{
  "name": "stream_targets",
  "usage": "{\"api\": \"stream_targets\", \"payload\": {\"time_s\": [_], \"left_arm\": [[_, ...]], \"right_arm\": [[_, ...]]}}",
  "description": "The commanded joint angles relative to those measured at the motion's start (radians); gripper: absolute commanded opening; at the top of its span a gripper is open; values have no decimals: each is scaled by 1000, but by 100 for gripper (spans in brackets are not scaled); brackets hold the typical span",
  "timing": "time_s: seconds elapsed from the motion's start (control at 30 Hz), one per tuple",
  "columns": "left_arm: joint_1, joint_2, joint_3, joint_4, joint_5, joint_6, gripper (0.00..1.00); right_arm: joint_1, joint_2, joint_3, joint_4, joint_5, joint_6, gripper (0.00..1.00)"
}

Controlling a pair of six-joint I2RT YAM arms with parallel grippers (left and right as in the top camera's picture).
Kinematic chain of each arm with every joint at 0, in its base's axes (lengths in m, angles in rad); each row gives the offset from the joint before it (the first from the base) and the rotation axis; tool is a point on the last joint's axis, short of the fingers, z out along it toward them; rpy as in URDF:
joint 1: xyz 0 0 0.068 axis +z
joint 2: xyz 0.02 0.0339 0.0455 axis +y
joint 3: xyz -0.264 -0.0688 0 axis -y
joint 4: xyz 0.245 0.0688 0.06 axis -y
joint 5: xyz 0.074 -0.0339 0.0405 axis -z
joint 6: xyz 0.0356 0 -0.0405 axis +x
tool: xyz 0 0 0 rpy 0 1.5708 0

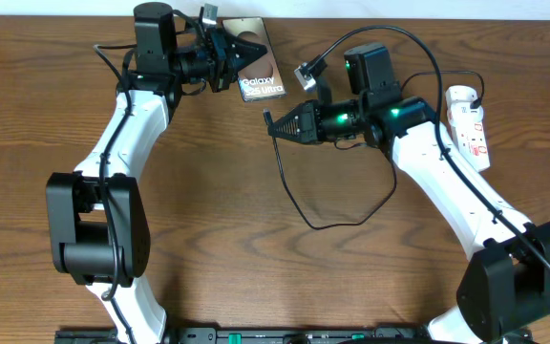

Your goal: Plug charger to phone and switch on socket

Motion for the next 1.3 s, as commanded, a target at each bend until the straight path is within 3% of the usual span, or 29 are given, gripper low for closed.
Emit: {"api": "stream_targets", "payload": {"time_s": [0.0,0.53,1.27], "left_arm": [[3,0,18,3,39,30,7],[2,0,16,-59,39,65,7],[-10,0,16,-58,39,1,7]], "right_arm": [[-7,8,-2,2,-24,-26,1],[-18,8,-2,18,-24,-29,1],[-15,8,-2,-2,-17,-9,1]]}}
